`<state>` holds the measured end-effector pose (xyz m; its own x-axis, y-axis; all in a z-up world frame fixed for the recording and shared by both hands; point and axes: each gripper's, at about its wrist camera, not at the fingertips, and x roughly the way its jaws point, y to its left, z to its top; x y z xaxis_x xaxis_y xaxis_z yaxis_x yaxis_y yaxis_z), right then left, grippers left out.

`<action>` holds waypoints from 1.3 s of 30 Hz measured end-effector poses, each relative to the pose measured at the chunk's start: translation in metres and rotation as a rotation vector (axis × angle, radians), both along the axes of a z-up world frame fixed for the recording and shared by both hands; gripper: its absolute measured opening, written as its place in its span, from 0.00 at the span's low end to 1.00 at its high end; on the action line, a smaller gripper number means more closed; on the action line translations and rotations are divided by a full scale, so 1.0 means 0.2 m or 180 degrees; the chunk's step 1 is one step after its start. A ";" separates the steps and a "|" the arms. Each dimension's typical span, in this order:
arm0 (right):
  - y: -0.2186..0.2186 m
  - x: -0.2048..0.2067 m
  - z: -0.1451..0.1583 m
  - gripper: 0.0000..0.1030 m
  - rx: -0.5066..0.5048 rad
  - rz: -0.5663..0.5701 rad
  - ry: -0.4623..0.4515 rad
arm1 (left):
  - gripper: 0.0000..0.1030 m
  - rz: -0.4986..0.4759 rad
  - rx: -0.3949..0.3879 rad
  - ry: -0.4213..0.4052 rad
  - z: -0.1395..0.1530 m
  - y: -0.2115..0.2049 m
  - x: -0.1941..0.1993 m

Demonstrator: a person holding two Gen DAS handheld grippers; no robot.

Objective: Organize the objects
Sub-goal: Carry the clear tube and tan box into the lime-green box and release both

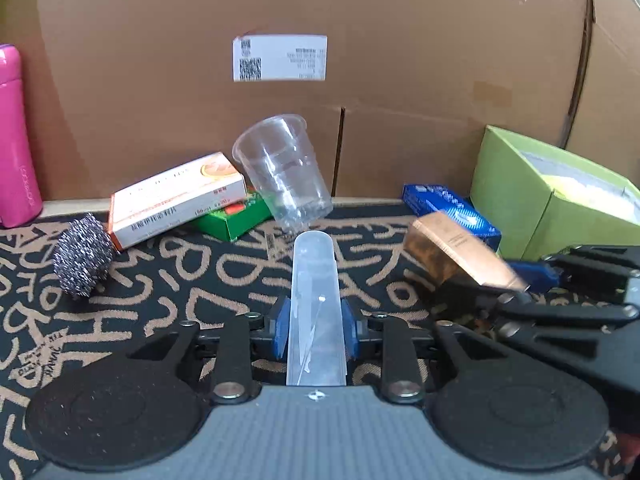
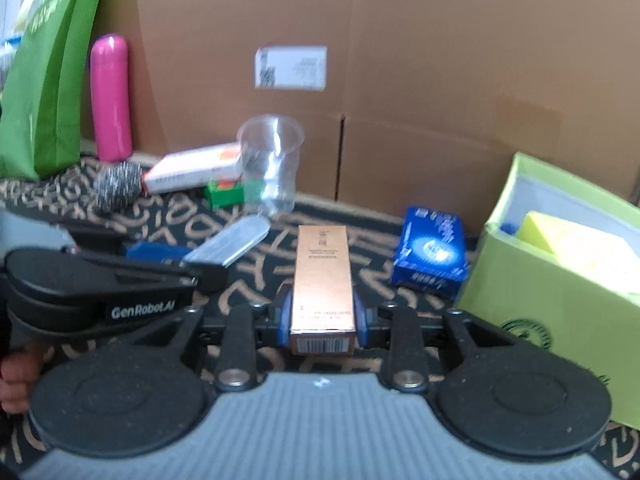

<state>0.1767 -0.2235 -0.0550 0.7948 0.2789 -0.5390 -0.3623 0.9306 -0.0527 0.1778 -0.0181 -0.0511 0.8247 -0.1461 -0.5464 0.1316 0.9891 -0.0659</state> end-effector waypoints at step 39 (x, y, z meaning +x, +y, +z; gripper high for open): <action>-0.93 -0.13 0.22 0.61 0.0492 -0.2630 -0.1146 | 0.78 -0.1045 -0.0317 -0.0530 0.36 -0.95 0.12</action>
<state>0.1505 -0.4101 -0.0108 0.8865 -0.4051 -0.2237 0.4365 0.8926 0.1133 0.2024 -0.2078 0.0208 0.8015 -0.4629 -0.3786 0.4574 0.8823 -0.1105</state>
